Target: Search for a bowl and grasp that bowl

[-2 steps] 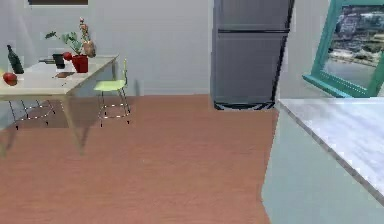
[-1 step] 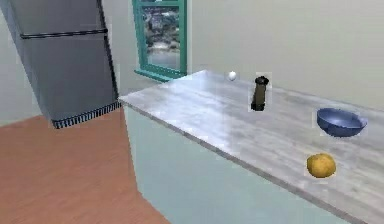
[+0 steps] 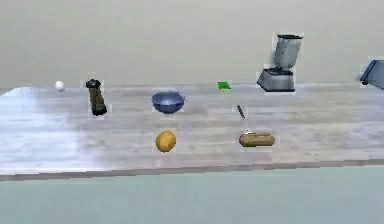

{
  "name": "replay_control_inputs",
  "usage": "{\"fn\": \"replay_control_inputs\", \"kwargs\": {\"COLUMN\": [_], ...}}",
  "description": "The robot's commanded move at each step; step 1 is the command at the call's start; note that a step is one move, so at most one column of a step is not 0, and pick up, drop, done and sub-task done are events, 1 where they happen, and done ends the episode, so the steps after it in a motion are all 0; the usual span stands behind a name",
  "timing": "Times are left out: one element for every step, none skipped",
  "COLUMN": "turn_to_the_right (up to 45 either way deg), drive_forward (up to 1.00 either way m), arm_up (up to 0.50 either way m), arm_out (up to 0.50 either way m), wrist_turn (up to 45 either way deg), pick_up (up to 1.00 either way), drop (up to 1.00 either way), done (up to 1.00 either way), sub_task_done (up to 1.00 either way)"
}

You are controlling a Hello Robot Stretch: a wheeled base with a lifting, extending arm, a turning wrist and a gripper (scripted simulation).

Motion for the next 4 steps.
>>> {"fn": "replay_control_inputs", "kwargs": {"turn_to_the_right": [42.0,0.0,-45.0,-45.0], "drive_forward": [0.00,0.50,0.00,0.00], "arm_up": [0.00,0.00,0.00,0.00], "arm_out": [0.00,0.00,0.00,0.00], "wrist_turn": [0.0,0.0,0.0,0.0], "pick_up": [0.00,0.00,0.00,0.00], "drop": [0.00,0.00,0.00,0.00], "done": [0.00,0.00,0.00,0.00], "sub_task_done": [0.00,0.00,0.00,0.00]}}
